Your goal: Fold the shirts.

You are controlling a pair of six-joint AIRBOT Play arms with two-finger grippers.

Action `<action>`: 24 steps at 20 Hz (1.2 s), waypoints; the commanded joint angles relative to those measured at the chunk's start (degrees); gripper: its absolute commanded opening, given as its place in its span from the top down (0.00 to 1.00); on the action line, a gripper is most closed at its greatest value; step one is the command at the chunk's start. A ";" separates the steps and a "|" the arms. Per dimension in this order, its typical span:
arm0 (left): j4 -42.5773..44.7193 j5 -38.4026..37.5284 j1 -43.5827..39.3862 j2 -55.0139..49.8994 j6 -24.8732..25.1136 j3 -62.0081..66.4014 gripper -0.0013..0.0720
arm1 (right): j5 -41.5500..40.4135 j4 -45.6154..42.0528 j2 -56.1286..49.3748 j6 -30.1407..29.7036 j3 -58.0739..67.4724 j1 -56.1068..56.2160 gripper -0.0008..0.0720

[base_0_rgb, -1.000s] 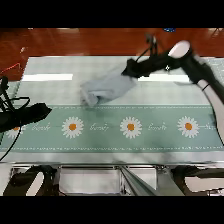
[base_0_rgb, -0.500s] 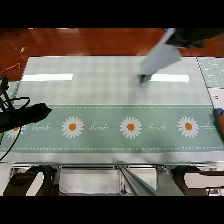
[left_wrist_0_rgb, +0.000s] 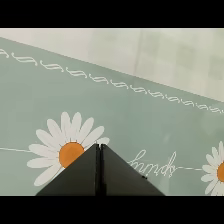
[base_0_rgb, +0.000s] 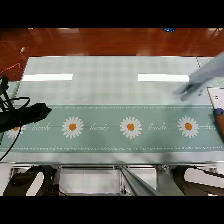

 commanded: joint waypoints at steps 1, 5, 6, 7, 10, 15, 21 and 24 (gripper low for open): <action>0.04 1.53 -0.02 -0.04 0.98 0.00 0.95 | 7.76 -4.94 2.58 2.89 -0.17 -6.95 0.95; 0.04 5.51 -0.02 -0.28 1.84 0.00 0.95 | 7.74 -6.86 9.94 5.14 -9.03 -14.05 0.95; 0.04 6.38 -0.02 -0.57 1.90 0.02 0.95 | 7.76 -8.41 12.46 5.09 -13.33 -15.87 0.95; 0.02 7.10 -0.02 -0.98 2.49 0.00 0.96 | 7.74 -10.34 15.32 4.98 -18.38 -17.92 0.95; 0.02 8.61 -0.15 -2.75 3.80 0.02 0.95 | 7.67 -15.96 24.81 3.65 -35.54 -27.26 0.95; -0.09 9.25 -0.66 -6.75 4.57 0.02 0.95 | 6.25 -30.86 35.98 -1.90 -57.92 -41.53 0.95; -2.40 10.03 -4.55 -10.88 7.04 0.02 0.96 | 3.69 -39.54 40.28 0.76 -69.55 -41.59 0.43; -2.54 13.66 -5.09 -12.59 8.52 1.22 0.95 | 1.88 -38.51 40.19 -0.17 -68.35 -41.59 0.42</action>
